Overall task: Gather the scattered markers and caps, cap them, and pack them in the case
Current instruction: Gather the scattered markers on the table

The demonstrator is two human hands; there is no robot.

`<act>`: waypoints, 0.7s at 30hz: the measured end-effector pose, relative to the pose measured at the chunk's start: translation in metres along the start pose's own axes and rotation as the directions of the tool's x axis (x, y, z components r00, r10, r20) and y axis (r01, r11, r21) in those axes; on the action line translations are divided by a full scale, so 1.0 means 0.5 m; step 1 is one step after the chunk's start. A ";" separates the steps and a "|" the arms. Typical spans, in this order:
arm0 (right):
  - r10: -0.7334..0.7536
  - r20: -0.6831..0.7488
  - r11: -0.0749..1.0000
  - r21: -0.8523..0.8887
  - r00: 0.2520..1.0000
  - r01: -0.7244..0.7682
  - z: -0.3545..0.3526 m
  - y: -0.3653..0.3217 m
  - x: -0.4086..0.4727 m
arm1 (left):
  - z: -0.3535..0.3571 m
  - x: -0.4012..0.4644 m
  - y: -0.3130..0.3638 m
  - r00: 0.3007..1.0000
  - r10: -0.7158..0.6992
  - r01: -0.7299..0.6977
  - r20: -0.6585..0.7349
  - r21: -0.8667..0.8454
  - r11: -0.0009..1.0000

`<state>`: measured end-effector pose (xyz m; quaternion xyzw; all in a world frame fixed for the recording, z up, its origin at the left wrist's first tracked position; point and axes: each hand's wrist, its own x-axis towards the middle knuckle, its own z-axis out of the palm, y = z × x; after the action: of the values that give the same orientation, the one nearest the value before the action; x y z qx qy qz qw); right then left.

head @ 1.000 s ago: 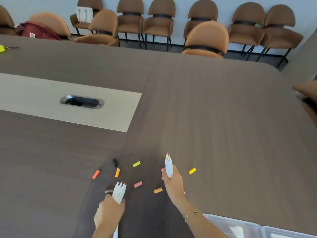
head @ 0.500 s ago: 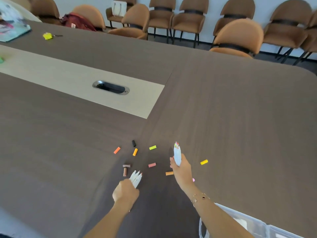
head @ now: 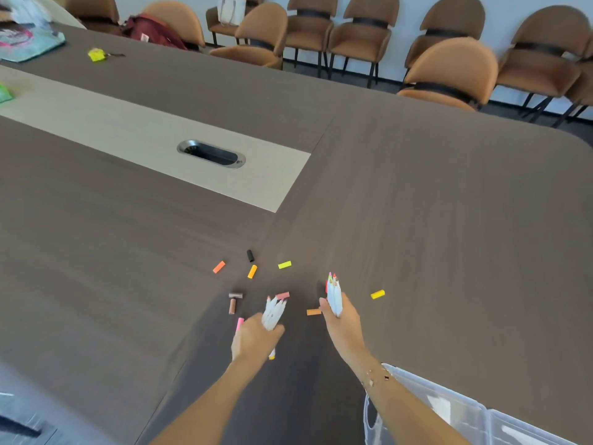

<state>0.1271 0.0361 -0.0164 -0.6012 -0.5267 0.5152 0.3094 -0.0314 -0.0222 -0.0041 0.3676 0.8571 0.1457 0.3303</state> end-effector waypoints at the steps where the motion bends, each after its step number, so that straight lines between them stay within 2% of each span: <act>1: -0.005 -0.007 1.000 0.009 1.000 0.005 -0.001 0.001 -0.003 | 0.002 0.003 0.021 0.999 0.047 -0.048 -0.010 -0.088 0.995; 6: 0.029 -0.122 0.987 0.161 0.992 -0.009 0.005 0.008 -0.019 | 0.018 0.009 0.090 0.974 0.227 -0.188 0.024 -0.479 0.858; 10: 0.010 -0.235 0.994 0.106 0.972 0.015 0.041 0.048 -0.010 | 0.056 0.030 0.088 0.927 0.374 -0.342 -0.038 -0.498 0.797; 16: -0.030 -0.250 0.999 0.026 0.968 0.038 0.084 0.116 0.001 | 0.115 0.075 0.052 0.966 0.260 -0.200 0.007 -0.618 0.760; 19: -0.014 -0.231 0.999 0.037 0.973 0.023 0.076 0.110 0.003 | 0.121 0.084 0.045 0.963 0.269 -0.198 0.031 -0.598 0.777; 21: 0.016 -0.245 0.998 0.067 0.969 0.000 0.062 0.088 -0.003 | 0.113 0.081 0.056 0.958 0.287 -0.236 0.020 -0.515 0.824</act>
<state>0.1120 0.0181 -0.0648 -0.6518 -0.4646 0.4552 0.3899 0.0011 0.0267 -0.0507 0.3880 0.7128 0.3919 0.4334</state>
